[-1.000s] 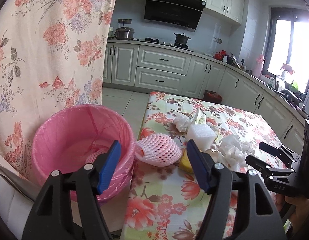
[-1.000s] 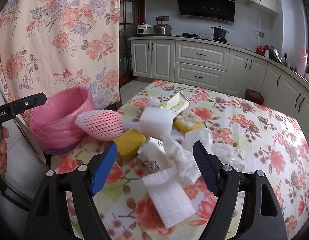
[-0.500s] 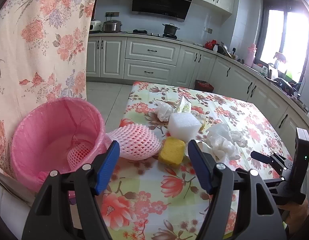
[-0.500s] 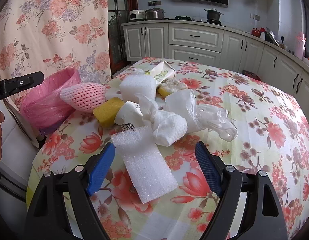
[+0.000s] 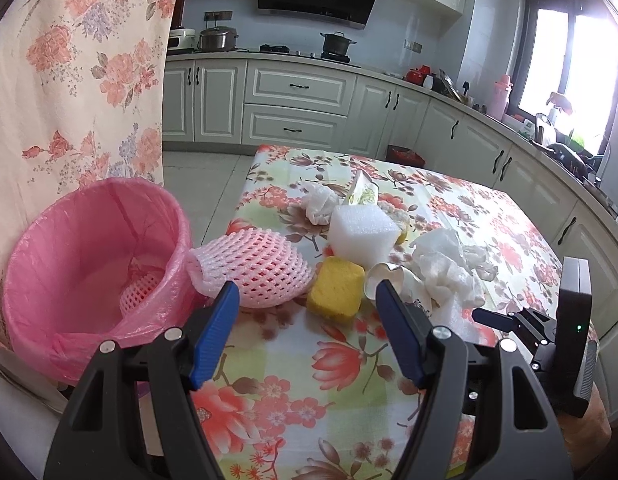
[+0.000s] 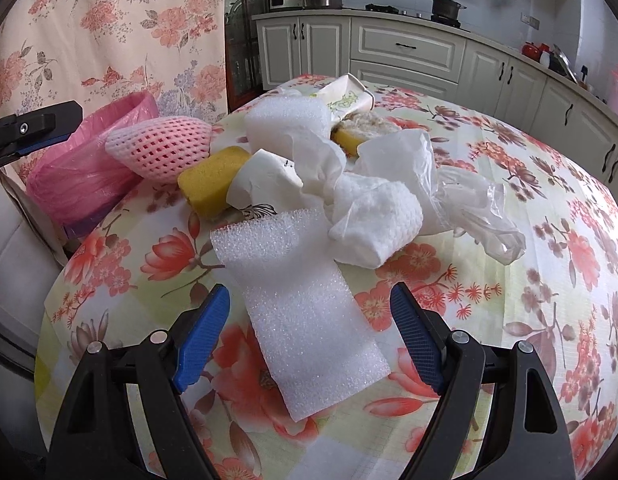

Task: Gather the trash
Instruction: 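Grasp the white foam sheet with the right tool while the left tool grasps a white tissue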

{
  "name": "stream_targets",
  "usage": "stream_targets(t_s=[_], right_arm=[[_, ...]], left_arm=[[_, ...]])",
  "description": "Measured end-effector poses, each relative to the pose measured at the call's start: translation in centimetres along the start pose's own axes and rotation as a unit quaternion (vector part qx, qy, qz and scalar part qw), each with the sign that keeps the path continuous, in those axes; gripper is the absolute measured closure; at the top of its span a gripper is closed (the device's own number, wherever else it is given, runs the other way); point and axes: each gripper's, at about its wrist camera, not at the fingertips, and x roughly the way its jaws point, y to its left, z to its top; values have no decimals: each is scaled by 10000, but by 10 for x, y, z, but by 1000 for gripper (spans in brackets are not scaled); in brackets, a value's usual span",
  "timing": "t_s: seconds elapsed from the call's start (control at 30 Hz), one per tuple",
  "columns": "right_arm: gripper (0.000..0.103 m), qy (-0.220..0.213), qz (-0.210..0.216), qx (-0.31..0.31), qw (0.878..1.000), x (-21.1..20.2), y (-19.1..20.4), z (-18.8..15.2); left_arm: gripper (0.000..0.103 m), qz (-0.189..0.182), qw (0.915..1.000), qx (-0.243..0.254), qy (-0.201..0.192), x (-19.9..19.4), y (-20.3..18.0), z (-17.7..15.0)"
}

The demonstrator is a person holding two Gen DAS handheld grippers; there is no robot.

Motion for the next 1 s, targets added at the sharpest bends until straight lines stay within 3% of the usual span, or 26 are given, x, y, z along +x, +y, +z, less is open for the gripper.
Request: stream_targets(t_s=[0.17,0.43,0.63,1.0], right_arm=[[43,138,56,20,9999,7,-2,-2],[46,8,123,108,9999,-1,-6,-1],[46,-194,67,244,9995,-15,-15,4],[46,-393,-117,398,9984,-30,-37,12]], left_arm=[[35,-94,9999,15,91,10,-4,-2],[35,-360,9990,169,227,30,-22,-5],[42,-609,9970,291,367,49,-38,-5],[42,-764,9932,611,625,84,-70,-13]])
